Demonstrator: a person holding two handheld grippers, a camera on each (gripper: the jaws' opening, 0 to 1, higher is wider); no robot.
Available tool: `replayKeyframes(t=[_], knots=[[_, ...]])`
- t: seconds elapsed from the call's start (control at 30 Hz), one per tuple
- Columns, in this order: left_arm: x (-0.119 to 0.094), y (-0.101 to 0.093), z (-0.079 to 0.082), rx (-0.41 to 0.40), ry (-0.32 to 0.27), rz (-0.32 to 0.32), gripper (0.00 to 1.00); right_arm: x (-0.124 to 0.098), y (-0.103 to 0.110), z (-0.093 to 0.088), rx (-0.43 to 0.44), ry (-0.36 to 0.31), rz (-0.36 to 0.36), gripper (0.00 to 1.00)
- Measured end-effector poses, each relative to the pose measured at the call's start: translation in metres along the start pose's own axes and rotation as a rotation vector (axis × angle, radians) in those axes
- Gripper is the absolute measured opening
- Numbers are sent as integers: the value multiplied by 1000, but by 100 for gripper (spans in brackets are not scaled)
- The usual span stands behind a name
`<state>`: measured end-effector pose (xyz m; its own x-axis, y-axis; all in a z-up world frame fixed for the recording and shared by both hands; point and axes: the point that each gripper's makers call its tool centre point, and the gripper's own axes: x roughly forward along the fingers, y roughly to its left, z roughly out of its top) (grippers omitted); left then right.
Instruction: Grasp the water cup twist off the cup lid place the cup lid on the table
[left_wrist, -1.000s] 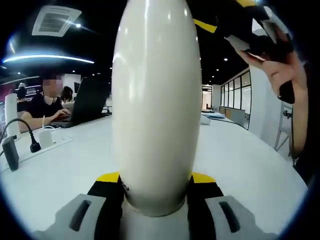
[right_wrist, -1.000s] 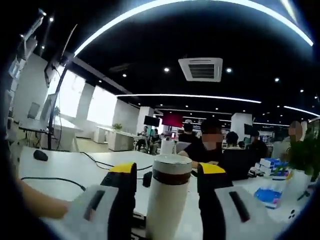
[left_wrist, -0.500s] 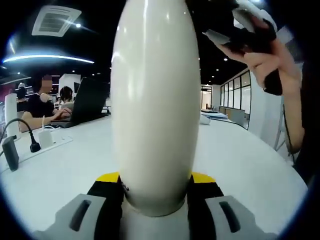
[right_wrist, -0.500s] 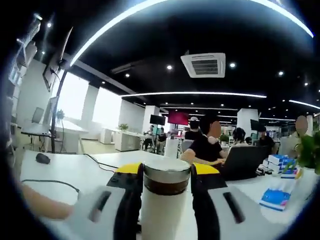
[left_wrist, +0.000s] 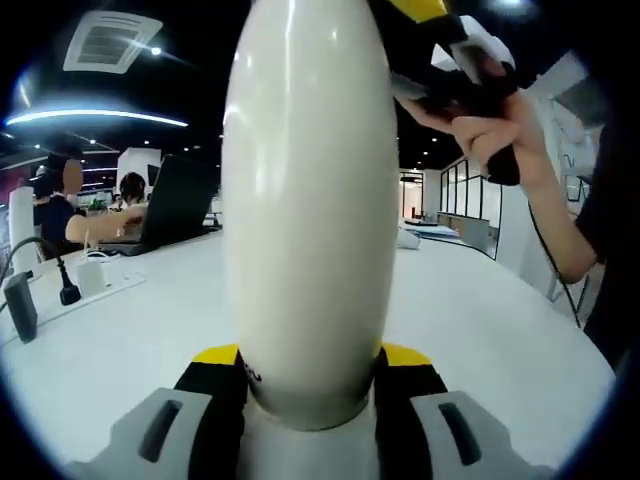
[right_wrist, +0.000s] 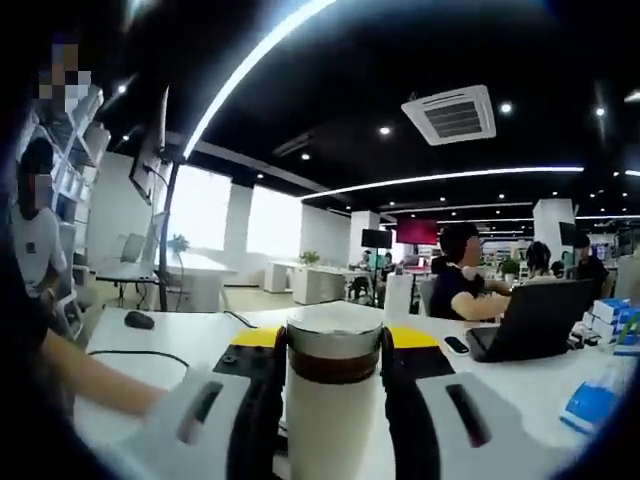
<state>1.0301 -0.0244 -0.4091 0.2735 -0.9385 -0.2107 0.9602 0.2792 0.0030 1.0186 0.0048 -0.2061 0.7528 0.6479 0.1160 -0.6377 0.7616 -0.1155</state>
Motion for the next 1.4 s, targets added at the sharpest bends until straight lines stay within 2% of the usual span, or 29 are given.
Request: replayKeyframes(t=[0.07, 0.13, 0.17, 0.3, 0.43, 0.57, 0.67, 0.8, 0.93, 1.1, 1.23, 1.3, 1.37, 1.4], knots=[[0, 0, 0, 0, 0, 0, 52, 2, 0, 1, 25, -13, 59, 41], [0, 0, 0, 0, 0, 0, 52, 3, -2, 1, 107, -25, 104, 41], [0, 0, 0, 0, 0, 1, 52, 3, -2, 1, 120, -30, 129, 41], [0, 0, 0, 0, 0, 0, 52, 3, -4, 0, 100, -40, 200, 41], [0, -1, 0, 1, -1, -1, 52, 1, -2, 1, 93, -59, 321, 41], [0, -1, 0, 1, -1, -1, 52, -1, -4, 0, 114, -67, 433, 41], [0, -1, -1, 1, -1, -1, 52, -1, -6, 0, 166, -61, 495, 41], [0, 0, -1, 1, -1, -2, 52, -1, -7, -1, 165, -50, 557, 41], [0, 0, -1, 1, -1, -2, 52, 0, -6, -2, 143, -46, 540, 45], [0, 0, -1, 1, -1, -1, 52, -3, -4, -8, 136, -29, 477, 59], [0, 1, -1, 1, -1, -1, 52, -7, -10, -6, 137, -41, 337, 60], [-1, 1, -1, 1, -1, -1, 52, -11, -11, 0, 139, -60, 234, 60], [-1, 1, -1, 1, -1, 0, 52, -14, -8, 4, 139, -70, 175, 59], [-1, 1, -1, 1, -1, 0, 52, -16, -3, 8, 132, -91, 173, 59]])
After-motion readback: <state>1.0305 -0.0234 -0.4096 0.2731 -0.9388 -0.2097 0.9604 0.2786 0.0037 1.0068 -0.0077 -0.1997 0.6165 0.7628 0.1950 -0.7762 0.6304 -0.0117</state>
